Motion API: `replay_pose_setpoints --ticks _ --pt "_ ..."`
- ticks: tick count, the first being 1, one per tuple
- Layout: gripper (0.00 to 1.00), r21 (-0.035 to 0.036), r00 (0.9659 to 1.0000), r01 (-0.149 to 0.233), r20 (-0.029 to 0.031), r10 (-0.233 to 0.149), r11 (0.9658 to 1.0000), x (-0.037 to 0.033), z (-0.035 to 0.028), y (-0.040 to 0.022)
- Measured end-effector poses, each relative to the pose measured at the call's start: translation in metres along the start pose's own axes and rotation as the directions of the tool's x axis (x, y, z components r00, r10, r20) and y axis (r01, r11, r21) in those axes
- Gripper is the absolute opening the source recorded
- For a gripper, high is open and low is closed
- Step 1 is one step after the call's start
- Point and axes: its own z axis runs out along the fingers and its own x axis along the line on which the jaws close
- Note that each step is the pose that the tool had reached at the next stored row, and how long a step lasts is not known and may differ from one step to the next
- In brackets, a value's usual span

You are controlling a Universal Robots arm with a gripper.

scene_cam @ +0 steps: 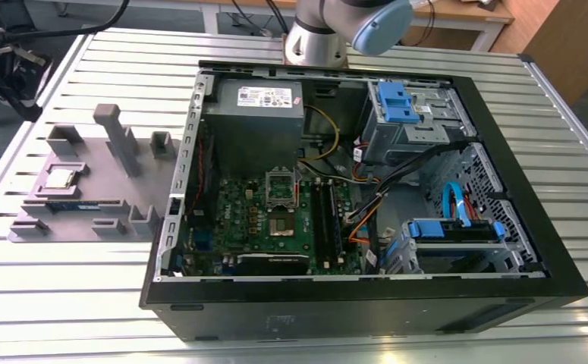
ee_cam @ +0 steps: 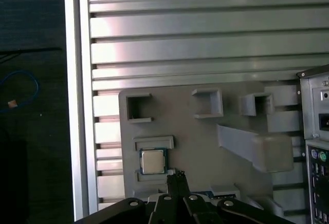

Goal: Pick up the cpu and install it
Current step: 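Reach for the cpu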

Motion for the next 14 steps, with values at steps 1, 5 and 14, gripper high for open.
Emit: replay_pose_setpoints --ticks 1,5,14 --pt "0.11 0.0001 1.0000 0.000 0.0000 0.000 1.0000 0.0010 0.0017 -0.0002" --pt "0.11 0.0001 1.0000 0.000 -0.0002 0.000 1.0000 0.0050 0.0086 -0.0013" --pt "0.11 0.0006 1.0000 0.000 -0.0002 0.000 1.0000 0.0093 0.0196 -0.0037"
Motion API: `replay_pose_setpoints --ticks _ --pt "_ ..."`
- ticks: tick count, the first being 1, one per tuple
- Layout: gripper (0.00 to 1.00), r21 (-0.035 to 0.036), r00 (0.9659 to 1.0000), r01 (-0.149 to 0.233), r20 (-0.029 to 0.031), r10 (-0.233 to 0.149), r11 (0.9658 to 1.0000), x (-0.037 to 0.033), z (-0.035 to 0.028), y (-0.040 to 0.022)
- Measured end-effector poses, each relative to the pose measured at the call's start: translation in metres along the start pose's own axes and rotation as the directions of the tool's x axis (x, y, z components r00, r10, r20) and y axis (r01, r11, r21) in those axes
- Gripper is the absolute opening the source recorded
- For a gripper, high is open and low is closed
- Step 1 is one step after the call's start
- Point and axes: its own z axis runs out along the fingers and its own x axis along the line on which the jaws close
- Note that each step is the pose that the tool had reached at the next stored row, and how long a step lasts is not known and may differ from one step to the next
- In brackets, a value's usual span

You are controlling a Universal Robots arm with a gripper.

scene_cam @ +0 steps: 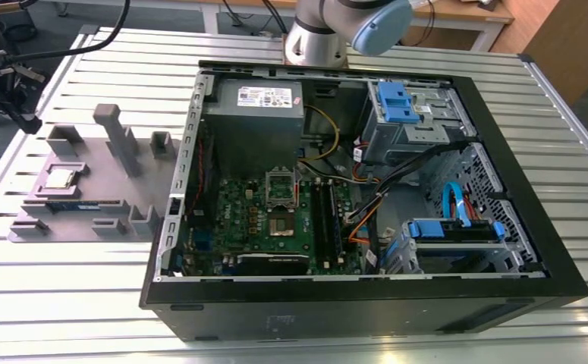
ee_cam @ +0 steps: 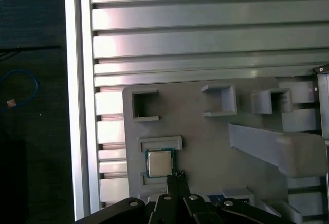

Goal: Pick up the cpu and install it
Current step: 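Reach for the cpu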

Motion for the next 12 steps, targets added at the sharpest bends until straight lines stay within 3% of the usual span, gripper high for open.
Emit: replay_pose_setpoints --ticks 8,12 --pt "0.11 -0.0001 1.0000 0.000 0.0003 0.000 1.0000 0.0008 0.0011 -0.0006" --pt "0.11 -0.0001 1.0000 0.000 0.0002 0.000 1.0000 0.0016 0.0046 -0.0038"
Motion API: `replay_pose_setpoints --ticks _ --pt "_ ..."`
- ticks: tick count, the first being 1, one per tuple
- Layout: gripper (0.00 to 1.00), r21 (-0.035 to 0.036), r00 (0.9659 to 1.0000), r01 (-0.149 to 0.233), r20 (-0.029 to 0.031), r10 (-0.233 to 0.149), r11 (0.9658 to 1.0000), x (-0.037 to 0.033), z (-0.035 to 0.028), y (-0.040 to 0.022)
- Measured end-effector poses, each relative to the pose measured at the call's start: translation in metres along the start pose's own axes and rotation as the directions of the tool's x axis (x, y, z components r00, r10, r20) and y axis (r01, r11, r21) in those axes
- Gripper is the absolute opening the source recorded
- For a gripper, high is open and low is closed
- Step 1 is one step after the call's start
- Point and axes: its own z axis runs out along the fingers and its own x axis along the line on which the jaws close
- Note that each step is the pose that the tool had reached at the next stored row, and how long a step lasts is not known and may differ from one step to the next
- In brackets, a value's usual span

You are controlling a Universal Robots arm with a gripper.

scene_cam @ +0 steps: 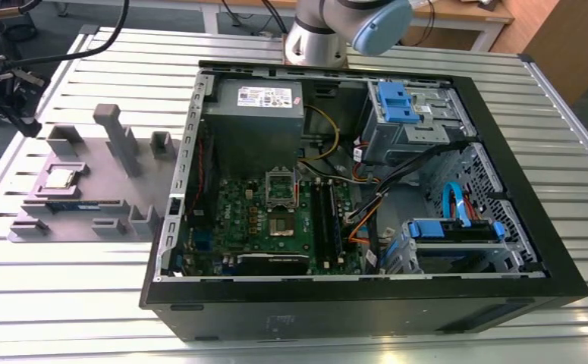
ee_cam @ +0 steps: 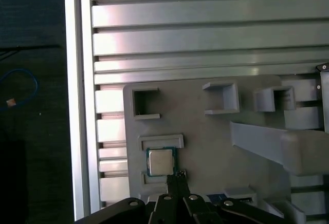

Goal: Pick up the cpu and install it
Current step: 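Reach for the cpu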

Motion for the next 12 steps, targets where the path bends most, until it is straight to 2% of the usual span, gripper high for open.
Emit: replay_pose_setpoints --ticks 7,12 --pt "0.11 0.0000 1.0000 0.000 0.0001 0.000 1.0000 0.0006 0.0113 -0.0064" --pt "0.11 0.0000 1.0000 0.000 0.0000 0.000 1.0000 0.0009 0.0202 -0.0088"
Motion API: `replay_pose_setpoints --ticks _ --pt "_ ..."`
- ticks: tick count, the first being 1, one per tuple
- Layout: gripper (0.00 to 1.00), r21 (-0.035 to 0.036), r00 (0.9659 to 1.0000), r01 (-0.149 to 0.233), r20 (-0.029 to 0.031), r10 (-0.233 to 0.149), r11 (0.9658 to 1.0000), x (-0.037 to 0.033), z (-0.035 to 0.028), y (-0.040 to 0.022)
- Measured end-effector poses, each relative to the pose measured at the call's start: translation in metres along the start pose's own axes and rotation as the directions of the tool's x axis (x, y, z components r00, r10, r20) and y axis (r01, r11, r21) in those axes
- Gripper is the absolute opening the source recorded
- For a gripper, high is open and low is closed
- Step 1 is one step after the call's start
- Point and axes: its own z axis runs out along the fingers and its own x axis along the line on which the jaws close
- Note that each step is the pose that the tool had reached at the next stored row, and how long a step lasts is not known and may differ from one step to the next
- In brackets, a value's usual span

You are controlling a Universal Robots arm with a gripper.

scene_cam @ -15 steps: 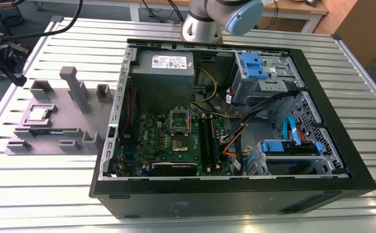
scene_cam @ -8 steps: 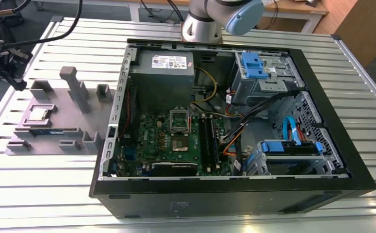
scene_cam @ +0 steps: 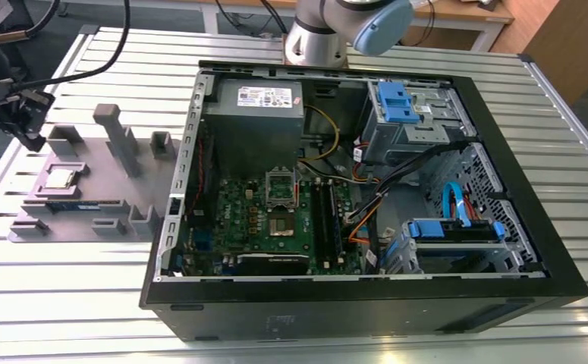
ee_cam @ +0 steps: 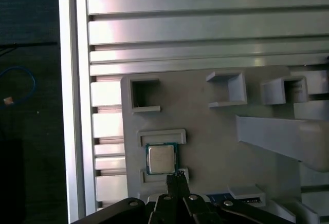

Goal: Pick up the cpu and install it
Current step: 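Reach for the cpu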

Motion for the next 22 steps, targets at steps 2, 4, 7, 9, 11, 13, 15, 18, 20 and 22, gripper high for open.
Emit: replay_pose_setpoints --ticks 2,4,7,9,11,13,15,18,20,22 --pt "0.11 0.0001 1.0000 0.000 -0.0002 0.000 1.0000 0.0000 0.0037 -0.0005" --pt "0.11 0.0000 1.0000 0.000 -0.0004 0.000 1.0000 0.0002 0.0073 -0.0009" --pt "0.11 0.0001 1.0000 0.000 -0.0004 0.000 1.0000 0.0006 0.0109 -0.0013" --pt "0.11 0.0002 1.0000 0.000 -0.0005 0.000 1.0000 0.0010 0.0125 -0.0015" --pt "0.11 0.0002 1.0000 0.000 -0.0004 0.000 1.0000 0.0014 0.0146 -0.0017" --pt "0.11 0.0004 1.0000 0.000 -0.0006 0.000 1.0000 0.0018 0.0169 -0.0020" --pt "0.11 0.0004 1.0000 0.000 -0.0004 0.000 1.0000 0.0022 0.0192 -0.0024" --pt "0.11 0.0005 1.0000 0.000 -0.0003 0.000 1.0000 0.0027 0.0222 -0.0030" --pt "0.11 0.0006 1.0000 0.000 -0.0005 0.000 1.0000 0.0030 0.0239 -0.0033" --pt "0.11 0.0006 1.0000 0.000 -0.0003 0.000 1.0000 0.0033 0.0260 -0.0037"
